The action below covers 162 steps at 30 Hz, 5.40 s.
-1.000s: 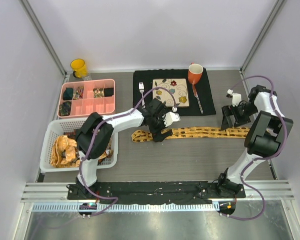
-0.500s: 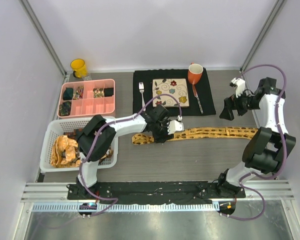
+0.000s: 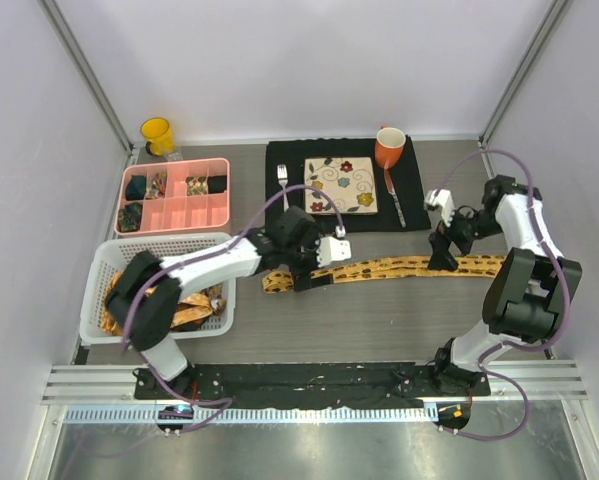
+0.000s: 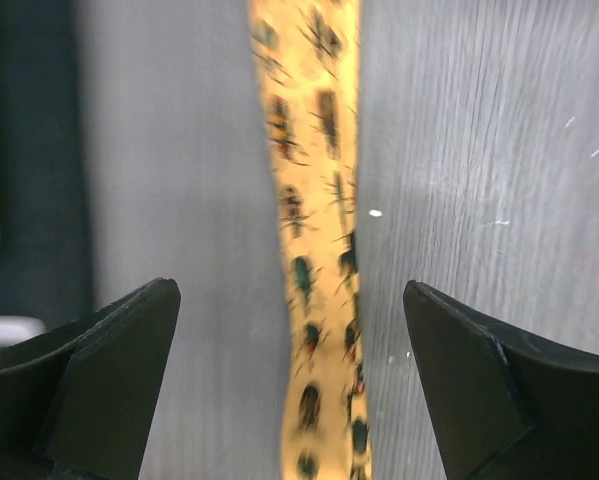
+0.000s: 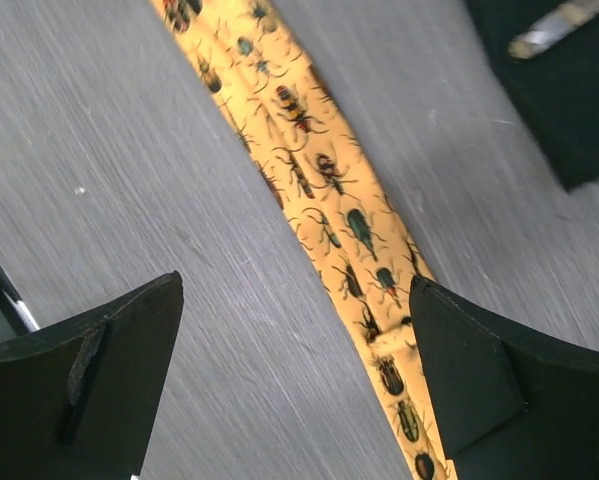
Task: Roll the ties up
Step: Roll the tie at the center of the board.
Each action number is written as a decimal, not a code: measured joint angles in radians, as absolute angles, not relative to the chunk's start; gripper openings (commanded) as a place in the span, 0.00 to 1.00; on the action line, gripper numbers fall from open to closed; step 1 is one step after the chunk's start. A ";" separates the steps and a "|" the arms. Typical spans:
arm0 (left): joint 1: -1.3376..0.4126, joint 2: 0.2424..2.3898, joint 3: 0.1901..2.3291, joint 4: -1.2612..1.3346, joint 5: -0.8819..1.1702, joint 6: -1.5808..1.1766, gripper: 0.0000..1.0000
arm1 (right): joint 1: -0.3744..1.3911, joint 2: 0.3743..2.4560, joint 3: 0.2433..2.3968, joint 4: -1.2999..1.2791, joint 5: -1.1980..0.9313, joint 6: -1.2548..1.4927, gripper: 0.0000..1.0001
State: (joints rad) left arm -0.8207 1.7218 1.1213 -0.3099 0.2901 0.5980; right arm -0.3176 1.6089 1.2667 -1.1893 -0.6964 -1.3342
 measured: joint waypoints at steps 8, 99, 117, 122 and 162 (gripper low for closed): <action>-0.757 1.227 0.954 -0.076 0.285 0.447 1.00 | -0.127 1.586 1.128 -1.056 -0.575 -1.423 0.99; -0.659 1.388 1.040 -0.366 0.356 0.677 1.00 | -0.009 1.333 1.182 -0.844 -0.386 -1.157 1.00; -0.608 1.256 0.951 -0.540 0.387 0.606 0.99 | 0.112 1.538 1.293 -0.668 -0.765 -0.157 0.96; -0.549 1.214 0.908 -0.554 0.423 0.670 0.87 | 0.298 1.555 1.170 -0.567 -0.770 0.034 0.84; -0.452 1.586 0.899 -0.514 0.498 0.917 0.54 | 0.560 2.020 1.111 -0.155 -0.807 0.478 0.01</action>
